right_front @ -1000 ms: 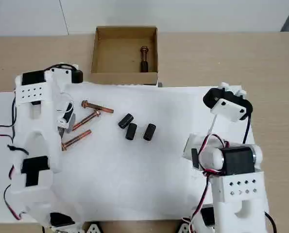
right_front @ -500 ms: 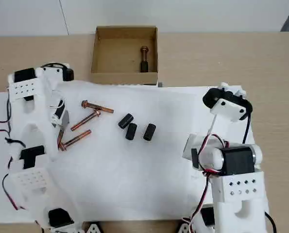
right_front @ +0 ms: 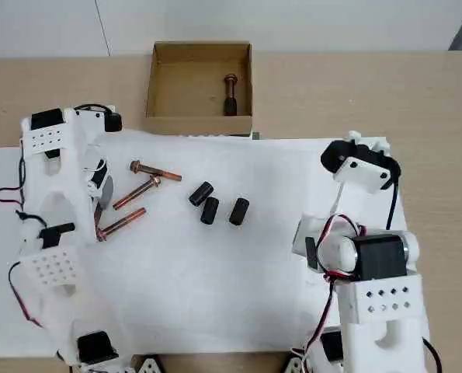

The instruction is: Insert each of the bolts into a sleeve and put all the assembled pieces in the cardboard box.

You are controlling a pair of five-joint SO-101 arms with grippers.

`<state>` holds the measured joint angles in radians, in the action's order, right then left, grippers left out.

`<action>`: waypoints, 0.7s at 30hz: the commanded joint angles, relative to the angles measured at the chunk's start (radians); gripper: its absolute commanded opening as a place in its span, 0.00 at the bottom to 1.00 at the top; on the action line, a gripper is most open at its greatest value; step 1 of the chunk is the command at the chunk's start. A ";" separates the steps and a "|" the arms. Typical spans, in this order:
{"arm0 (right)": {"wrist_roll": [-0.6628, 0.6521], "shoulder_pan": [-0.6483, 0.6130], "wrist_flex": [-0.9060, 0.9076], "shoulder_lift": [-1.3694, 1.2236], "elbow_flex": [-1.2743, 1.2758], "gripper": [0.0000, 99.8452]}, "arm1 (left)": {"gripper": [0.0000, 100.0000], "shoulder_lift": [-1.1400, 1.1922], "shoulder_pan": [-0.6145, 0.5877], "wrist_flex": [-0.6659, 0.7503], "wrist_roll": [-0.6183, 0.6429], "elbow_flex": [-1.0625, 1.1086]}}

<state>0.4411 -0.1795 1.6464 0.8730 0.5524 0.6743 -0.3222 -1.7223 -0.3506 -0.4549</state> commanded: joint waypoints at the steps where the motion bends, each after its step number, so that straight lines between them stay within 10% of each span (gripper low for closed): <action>1: -0.011 0.005 -0.025 0.012 -0.005 0.00 | 0.10 0.026 -0.006 -0.006 -0.002 -0.099; 21: -0.012 0.004 -0.038 0.019 -0.006 0.00 | 0.01 0.015 0.000 -0.031 0.029 -0.131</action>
<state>0.4381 -0.1811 1.6326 0.8730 0.5524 0.7649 -0.3161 -1.7407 -0.3429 -0.5593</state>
